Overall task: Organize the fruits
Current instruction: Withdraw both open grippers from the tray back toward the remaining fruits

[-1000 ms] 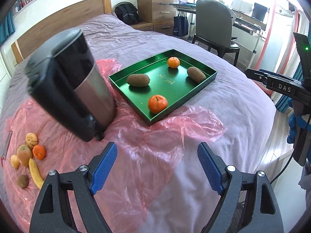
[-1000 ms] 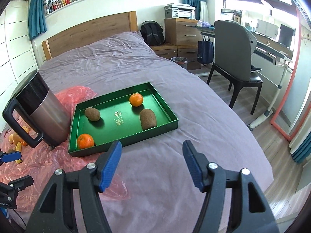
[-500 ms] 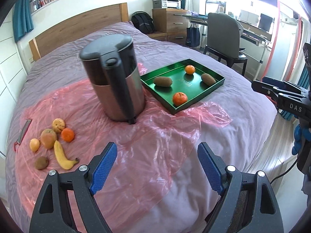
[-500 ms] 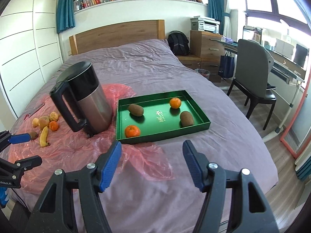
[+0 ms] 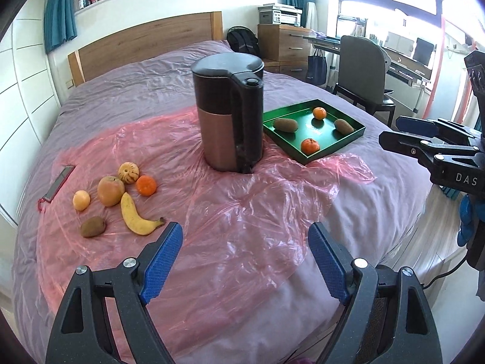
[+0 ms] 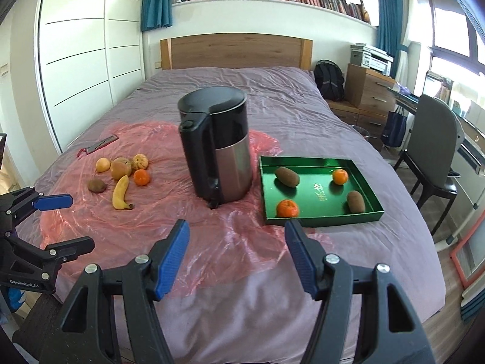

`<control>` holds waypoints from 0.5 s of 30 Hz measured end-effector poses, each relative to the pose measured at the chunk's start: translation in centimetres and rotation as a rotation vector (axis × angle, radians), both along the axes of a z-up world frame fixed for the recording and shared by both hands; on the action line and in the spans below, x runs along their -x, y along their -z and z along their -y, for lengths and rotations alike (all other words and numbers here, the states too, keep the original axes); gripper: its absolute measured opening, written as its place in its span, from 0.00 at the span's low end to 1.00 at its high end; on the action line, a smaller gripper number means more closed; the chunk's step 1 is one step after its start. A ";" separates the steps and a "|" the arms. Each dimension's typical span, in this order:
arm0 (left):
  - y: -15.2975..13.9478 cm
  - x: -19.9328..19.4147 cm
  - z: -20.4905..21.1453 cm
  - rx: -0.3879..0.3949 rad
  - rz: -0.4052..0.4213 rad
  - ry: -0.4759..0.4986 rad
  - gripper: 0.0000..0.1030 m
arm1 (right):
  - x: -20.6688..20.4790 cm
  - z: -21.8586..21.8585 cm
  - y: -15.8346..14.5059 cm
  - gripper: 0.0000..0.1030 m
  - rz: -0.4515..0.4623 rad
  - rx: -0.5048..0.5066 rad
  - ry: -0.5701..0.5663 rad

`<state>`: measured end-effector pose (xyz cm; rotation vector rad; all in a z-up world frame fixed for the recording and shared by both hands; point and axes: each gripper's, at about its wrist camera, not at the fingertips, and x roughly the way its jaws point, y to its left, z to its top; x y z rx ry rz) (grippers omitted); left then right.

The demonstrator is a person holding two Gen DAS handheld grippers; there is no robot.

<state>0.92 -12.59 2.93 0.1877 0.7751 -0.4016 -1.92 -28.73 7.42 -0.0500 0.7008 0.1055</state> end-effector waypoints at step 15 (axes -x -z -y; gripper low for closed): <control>3.4 -1.0 -12.2 0.057 0.017 -0.197 0.79 | -3.8 -12.2 1.7 0.88 -0.052 -0.001 -0.199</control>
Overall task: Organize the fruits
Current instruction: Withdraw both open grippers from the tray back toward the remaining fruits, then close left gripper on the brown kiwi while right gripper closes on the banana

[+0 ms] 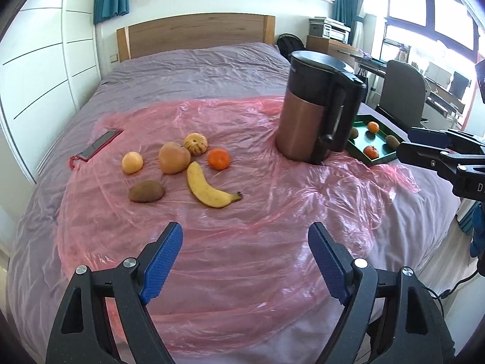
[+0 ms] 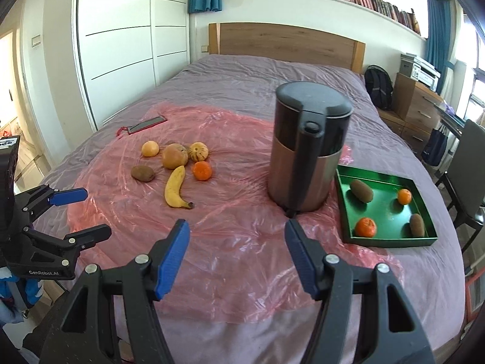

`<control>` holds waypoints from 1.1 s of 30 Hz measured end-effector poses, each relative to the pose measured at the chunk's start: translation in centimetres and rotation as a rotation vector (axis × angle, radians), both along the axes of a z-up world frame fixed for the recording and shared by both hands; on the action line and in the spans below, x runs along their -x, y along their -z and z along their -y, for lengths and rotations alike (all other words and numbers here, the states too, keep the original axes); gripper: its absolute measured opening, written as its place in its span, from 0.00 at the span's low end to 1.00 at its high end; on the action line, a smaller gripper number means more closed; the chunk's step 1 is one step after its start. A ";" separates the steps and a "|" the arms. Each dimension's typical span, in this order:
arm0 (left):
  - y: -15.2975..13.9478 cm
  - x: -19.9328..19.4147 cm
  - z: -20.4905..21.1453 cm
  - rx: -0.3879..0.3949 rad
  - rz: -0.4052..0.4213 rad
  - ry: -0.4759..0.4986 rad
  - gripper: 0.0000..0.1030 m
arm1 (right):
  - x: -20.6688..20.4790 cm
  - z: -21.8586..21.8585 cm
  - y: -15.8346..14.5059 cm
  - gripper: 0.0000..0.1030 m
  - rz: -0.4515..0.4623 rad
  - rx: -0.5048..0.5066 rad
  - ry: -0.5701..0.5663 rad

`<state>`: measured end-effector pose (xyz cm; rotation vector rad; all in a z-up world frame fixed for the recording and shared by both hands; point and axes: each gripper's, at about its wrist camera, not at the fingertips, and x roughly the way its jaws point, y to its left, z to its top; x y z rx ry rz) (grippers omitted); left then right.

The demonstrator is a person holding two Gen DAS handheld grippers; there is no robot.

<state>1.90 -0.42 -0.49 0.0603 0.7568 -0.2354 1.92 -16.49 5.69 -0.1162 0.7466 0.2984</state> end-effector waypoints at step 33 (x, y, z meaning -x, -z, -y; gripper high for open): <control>8.3 -14.0 -14.0 0.051 -0.183 -0.224 0.85 | -12.9 -15.5 11.0 0.87 -0.213 0.040 -0.247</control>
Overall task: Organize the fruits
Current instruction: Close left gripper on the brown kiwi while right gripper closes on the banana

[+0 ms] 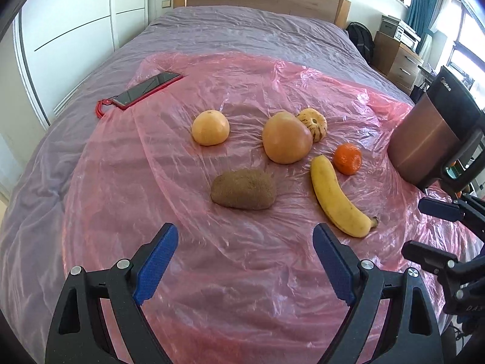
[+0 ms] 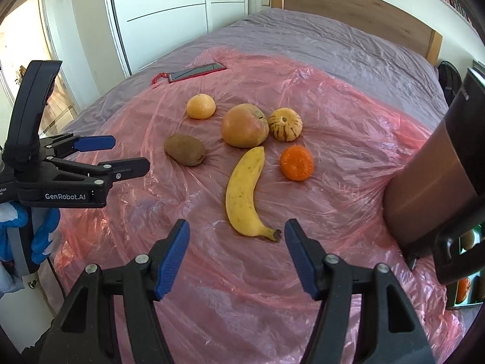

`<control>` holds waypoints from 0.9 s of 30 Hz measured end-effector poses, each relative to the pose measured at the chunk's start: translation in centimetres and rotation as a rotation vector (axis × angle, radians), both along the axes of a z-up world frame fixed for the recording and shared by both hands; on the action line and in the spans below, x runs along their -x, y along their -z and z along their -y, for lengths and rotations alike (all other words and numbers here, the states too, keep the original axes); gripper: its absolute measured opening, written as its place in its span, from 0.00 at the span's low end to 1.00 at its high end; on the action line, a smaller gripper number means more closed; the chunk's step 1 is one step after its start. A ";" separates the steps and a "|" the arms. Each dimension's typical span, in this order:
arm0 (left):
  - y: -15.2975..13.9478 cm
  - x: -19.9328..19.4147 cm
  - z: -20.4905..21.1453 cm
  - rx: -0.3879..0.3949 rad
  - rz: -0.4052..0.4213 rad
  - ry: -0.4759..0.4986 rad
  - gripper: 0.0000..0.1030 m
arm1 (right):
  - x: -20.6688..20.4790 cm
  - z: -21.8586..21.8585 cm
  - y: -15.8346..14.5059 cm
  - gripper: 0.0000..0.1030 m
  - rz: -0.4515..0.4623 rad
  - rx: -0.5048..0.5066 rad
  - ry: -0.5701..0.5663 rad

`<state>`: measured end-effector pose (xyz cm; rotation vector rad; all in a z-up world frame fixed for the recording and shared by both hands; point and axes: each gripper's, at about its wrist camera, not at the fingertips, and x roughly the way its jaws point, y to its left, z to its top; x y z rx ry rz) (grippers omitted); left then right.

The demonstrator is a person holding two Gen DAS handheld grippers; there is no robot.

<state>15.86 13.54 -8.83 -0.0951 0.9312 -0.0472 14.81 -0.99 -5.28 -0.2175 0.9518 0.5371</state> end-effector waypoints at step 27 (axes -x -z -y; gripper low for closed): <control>5.6 -6.9 -0.1 -0.026 -0.105 -0.033 0.85 | -7.4 -4.0 7.4 0.34 -0.198 0.022 -0.033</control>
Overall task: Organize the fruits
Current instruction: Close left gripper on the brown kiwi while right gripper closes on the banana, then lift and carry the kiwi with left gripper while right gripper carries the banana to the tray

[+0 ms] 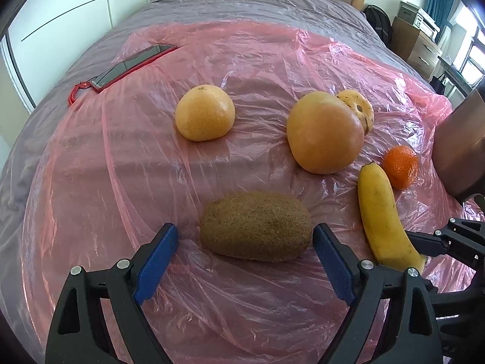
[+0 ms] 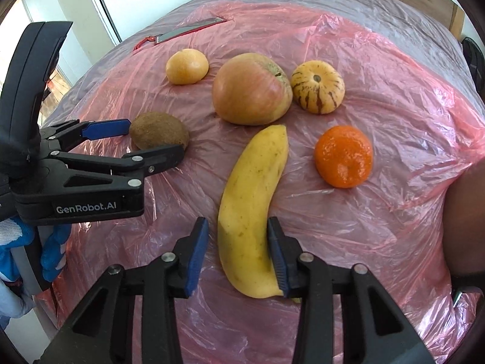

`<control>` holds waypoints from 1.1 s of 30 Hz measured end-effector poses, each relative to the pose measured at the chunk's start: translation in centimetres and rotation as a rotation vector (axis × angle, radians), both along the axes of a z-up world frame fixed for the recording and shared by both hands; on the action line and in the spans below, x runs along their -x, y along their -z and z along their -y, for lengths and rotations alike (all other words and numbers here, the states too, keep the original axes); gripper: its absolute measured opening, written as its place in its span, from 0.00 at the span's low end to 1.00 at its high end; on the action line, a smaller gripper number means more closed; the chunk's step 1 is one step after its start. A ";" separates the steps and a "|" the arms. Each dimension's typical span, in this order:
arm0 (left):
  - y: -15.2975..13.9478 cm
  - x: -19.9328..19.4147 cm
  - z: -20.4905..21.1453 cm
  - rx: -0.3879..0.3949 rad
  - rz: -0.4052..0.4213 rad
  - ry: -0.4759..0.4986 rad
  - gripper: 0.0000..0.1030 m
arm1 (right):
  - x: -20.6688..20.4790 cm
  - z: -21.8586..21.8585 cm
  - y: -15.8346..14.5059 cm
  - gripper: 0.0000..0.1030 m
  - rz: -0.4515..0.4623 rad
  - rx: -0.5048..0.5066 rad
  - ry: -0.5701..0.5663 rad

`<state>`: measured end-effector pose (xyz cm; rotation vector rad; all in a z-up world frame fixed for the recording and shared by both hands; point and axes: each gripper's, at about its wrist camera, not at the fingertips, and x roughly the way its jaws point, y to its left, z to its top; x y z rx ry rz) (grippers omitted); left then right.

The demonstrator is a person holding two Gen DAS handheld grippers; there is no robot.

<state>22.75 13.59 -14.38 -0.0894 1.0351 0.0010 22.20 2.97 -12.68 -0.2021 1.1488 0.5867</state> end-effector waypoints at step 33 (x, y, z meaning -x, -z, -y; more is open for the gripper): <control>-1.5 1.6 -0.3 0.015 0.074 -0.012 0.62 | 1.0 1.1 -1.6 0.15 0.021 -0.074 0.019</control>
